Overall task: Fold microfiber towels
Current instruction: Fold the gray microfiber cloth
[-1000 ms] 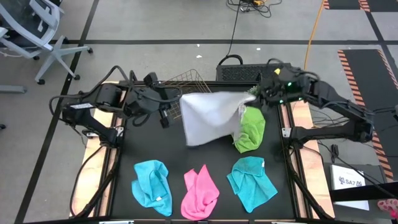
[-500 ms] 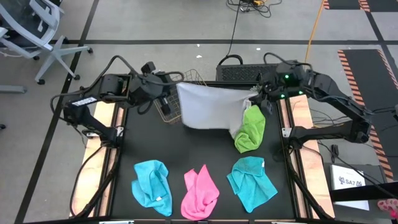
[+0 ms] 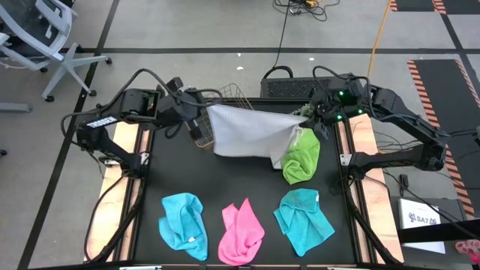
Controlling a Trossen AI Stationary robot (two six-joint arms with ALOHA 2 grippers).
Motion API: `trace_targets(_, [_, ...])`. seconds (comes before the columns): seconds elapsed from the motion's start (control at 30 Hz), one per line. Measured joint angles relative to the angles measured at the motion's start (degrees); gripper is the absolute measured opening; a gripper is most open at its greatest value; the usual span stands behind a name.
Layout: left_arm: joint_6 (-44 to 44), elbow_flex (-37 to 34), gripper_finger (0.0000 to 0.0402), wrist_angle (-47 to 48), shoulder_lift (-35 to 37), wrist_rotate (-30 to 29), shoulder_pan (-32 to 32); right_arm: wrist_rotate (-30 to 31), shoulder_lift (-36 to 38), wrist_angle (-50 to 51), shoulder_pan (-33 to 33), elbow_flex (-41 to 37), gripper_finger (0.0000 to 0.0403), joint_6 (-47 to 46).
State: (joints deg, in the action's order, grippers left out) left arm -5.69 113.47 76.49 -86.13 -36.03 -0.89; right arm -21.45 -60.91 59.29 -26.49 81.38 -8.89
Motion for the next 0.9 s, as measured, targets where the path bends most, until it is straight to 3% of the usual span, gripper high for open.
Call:
trace_targets(0.23, [-5.47, 0.0, 0.0, 2.19, 0.0, 2.42, 4.25, 0.04, -0.95, 0.5, 5.85, -0.02, 0.0, -4.4])
trace_targets(0.57, [-25.94, -0.99, 0.0, 7.83, -0.83, 2.73, 16.91, 0.37, -5.5, -0.36, 20.8, -0.63, 0.0, -12.93])
trace_targets(0.9, [-50.01, -15.82, 0.0, 0.89, -0.91, 5.85, 28.33, 0.2, -10.78, -13.54, 35.85, -9.79, 0.0, -22.92])
